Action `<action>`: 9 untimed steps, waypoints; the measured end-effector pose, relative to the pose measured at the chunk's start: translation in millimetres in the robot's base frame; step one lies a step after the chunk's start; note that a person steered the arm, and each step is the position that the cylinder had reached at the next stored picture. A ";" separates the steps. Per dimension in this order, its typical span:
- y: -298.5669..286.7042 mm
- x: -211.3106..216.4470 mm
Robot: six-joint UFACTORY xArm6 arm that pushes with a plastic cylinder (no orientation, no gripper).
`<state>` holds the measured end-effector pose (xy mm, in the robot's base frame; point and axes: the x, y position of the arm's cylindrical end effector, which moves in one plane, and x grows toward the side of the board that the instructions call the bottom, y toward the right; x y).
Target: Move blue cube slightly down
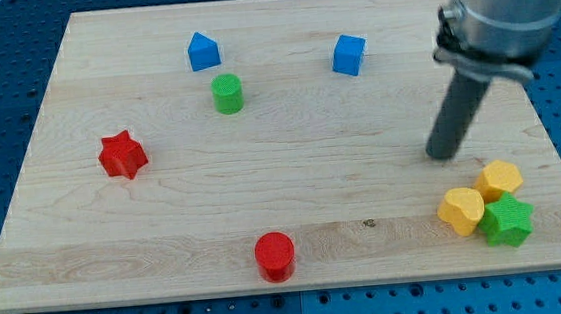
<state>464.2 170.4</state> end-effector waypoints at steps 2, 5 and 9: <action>-0.5 -157.3; -103.1 -186.6; -51.2 -31.3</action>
<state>432.8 119.2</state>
